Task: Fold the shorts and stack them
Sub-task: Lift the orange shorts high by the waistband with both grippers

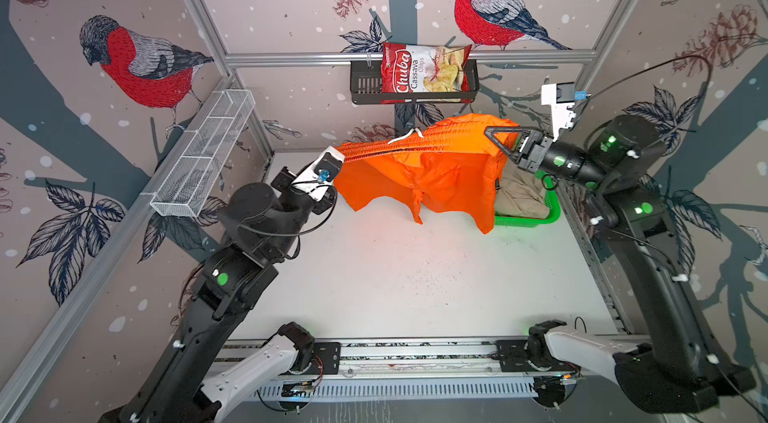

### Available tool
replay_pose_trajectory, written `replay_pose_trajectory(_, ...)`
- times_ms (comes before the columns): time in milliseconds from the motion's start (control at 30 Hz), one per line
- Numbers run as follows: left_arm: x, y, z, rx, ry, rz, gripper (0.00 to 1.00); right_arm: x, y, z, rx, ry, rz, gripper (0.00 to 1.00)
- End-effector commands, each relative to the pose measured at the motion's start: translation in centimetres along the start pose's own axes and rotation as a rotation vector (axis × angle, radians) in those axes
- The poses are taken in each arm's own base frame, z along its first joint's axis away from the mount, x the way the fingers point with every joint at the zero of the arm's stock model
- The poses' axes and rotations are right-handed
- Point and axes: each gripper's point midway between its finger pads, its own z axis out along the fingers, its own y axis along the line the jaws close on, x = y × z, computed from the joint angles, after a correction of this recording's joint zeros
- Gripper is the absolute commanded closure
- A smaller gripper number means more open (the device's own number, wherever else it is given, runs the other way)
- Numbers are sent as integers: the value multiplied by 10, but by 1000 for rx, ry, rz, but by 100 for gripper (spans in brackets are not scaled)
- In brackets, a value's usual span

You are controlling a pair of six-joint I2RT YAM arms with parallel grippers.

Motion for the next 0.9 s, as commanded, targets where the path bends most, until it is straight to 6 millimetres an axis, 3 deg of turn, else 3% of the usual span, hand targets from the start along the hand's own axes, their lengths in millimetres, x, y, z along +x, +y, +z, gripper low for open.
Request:
replay_pose_trajectory(0, 17, 21, -15, -91, 105, 22, 100, -2, -2, -8, 61, -13, 33, 100)
replay_pose_trajectory(133, 36, 16, -9, -98, 184, 41, 100, 8, -27, -1, 115, -1, 69, 100)
replay_pose_trajectory(300, 65, 2, 27, -92, 264, 84, 100, 27, -67, 39, 130, 57, 152, 100)
replay_pose_trajectory(400, 77, 13, 55, -81, 251, 31, 100, 34, -101, 71, 152, 97, 169, 100)
replay_pose_trajectory(500, 88, 38, 84, -156, 282, 81, 100, 28, -131, 103, 151, 107, 175, 100)
replay_pose_trajectory(567, 81, 61, 103, -188, 277, 89, 100, 18, -145, 129, 127, 126, 167, 100)
replay_pose_trajectory(667, 37, 92, 110, -235, 191, 105, 100, -23, -142, 157, 67, 101, 102, 100)
replay_pose_trajectory(767, -2, 108, 88, -260, 89, 157, 100, -59, -123, 155, -23, 45, 72, 100)
replay_pose_trajectory(800, -5, 105, 81, -243, 75, 192, 100, -61, -121, 152, -29, 43, 68, 100)
replay_pose_trajectory(867, 1, 94, 59, -223, 76, 250, 100, -46, -126, 144, -2, 72, 62, 100)
